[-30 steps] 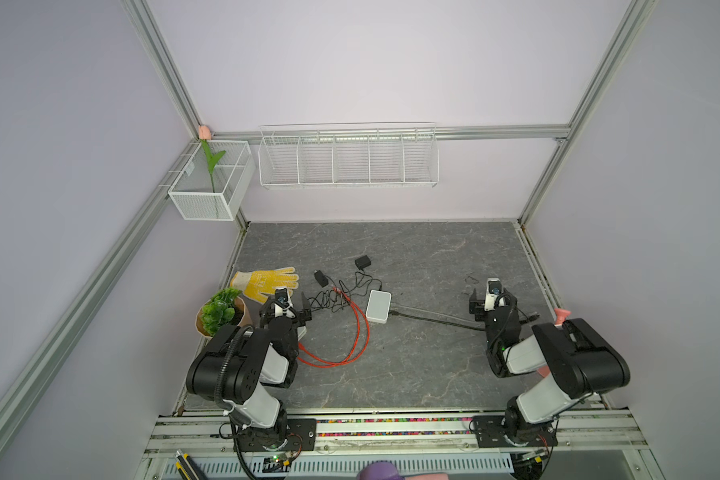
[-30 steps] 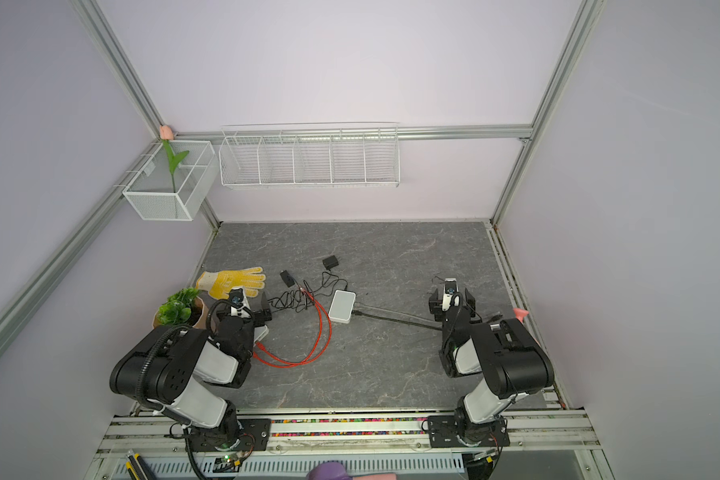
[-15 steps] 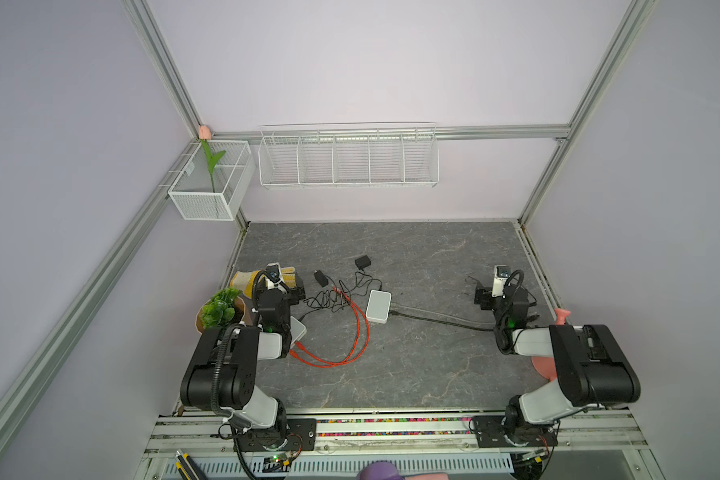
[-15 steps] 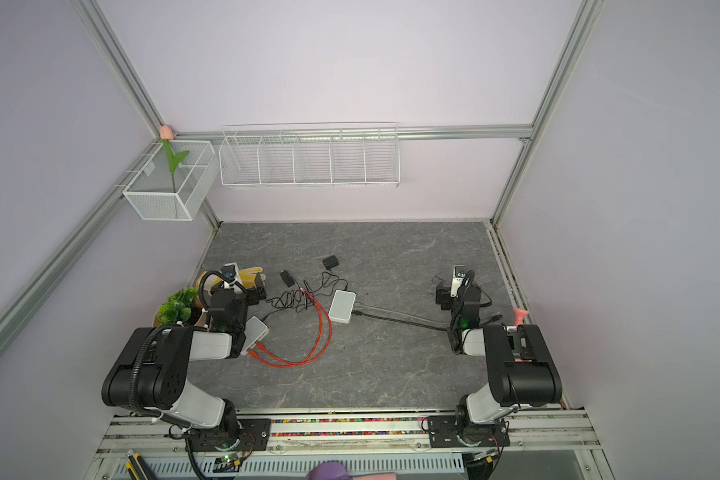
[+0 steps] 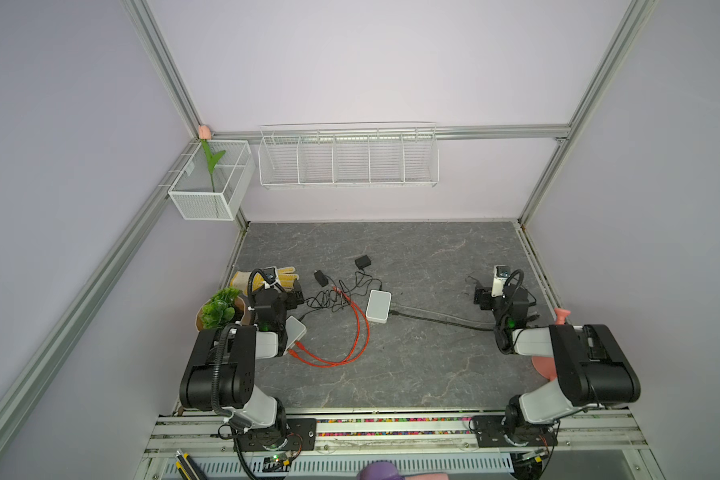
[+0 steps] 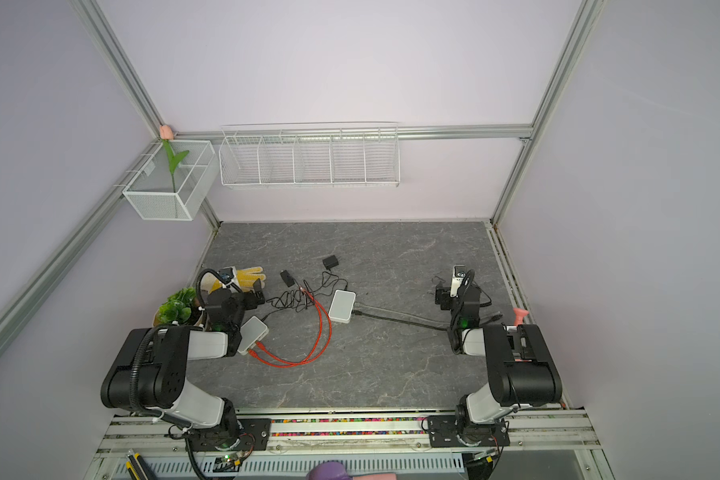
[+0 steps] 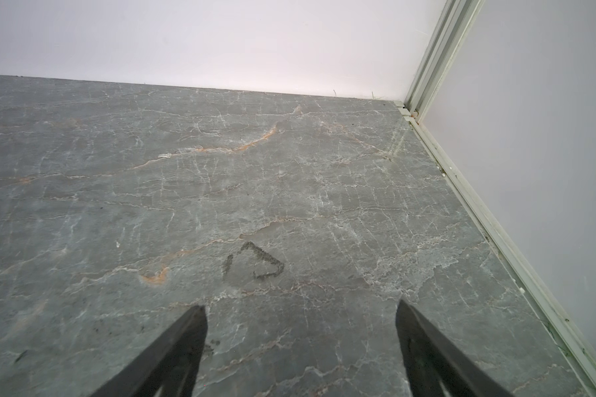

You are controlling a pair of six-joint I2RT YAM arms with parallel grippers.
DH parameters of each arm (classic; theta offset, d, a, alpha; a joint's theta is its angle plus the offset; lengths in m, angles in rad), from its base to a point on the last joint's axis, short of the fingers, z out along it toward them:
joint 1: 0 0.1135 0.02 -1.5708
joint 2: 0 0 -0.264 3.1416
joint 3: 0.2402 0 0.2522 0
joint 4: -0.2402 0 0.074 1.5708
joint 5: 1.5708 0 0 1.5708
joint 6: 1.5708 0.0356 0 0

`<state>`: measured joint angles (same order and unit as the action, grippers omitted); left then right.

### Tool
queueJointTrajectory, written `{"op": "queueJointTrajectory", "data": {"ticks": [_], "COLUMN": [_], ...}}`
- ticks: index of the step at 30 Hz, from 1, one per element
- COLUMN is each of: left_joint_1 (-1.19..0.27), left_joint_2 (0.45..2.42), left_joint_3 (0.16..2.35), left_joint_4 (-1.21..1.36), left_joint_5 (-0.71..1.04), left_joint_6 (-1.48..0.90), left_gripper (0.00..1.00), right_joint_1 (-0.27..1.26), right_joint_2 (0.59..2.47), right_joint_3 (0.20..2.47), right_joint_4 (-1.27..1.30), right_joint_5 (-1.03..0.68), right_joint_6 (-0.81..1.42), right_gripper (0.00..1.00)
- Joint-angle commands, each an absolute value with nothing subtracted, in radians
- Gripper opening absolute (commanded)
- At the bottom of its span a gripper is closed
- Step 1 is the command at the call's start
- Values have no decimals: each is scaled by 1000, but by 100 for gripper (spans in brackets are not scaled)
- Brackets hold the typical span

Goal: Insert the plug into the switch port

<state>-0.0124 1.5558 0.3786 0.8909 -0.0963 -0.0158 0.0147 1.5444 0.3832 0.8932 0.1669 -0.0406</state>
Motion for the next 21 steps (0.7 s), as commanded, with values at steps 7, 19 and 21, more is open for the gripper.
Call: {"op": "queueJointTrajectory", "data": {"ticks": [7, 19, 21], "left_joint_1": [-12, -12, -11], "left_joint_2": [1549, 1549, 1550], "left_joint_3": [396, 396, 396], "left_joint_4": [890, 890, 890], "left_joint_5": [-83, -82, -83], "left_joint_6": [-23, -20, -19], "left_gripper": [99, 99, 99], "right_joint_1": [16, 14, 13], "right_joint_2": [1536, 1537, 1536], "right_joint_3": [377, 379, 379], "right_joint_4": [890, 887, 888], "right_joint_5": [161, 157, 157], "right_joint_6": [-29, -27, -29], "right_gripper": [89, 89, 89]}}
